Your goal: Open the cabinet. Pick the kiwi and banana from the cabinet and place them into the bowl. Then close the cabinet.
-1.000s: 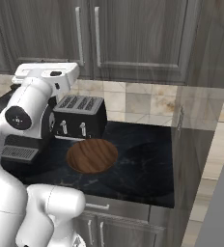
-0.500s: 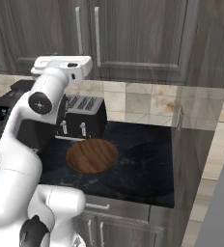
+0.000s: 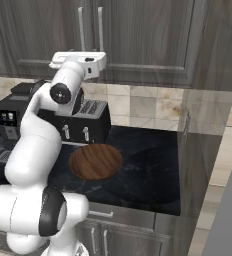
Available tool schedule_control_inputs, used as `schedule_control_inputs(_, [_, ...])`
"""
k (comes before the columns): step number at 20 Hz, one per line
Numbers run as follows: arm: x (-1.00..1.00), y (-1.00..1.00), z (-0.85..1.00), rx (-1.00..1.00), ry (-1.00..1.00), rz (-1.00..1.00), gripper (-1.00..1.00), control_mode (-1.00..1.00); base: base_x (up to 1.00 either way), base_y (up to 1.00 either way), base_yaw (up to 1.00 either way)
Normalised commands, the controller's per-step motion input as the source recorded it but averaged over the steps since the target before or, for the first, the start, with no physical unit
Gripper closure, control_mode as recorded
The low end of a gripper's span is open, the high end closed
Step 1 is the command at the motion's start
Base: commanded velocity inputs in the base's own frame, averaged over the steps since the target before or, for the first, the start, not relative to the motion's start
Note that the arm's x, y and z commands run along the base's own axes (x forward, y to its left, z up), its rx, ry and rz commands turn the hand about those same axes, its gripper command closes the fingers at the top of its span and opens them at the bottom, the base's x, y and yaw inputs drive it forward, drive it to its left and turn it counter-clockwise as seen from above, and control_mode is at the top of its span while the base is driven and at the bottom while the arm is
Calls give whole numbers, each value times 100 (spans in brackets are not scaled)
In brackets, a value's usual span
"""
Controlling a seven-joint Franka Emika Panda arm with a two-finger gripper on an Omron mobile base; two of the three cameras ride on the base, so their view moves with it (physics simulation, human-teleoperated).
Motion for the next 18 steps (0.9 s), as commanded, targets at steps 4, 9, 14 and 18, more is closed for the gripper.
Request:
schedule_control_inputs(4, [74, -9, -9, 0, 0, 0, -100, -100, 0, 0, 0])
schedule_control_inputs(9, [67, 11, -26, 0, 2, 0, -100, -100, 0, 0, 0])
schedule_control_inputs(14, [86, 18, -18, 0, 5, 0, -100, -100, 0, 0, 0])
schedule_control_inputs(18, [95, 43, 0, -1, 24, -1, 100, -100, 0, 0, 0])
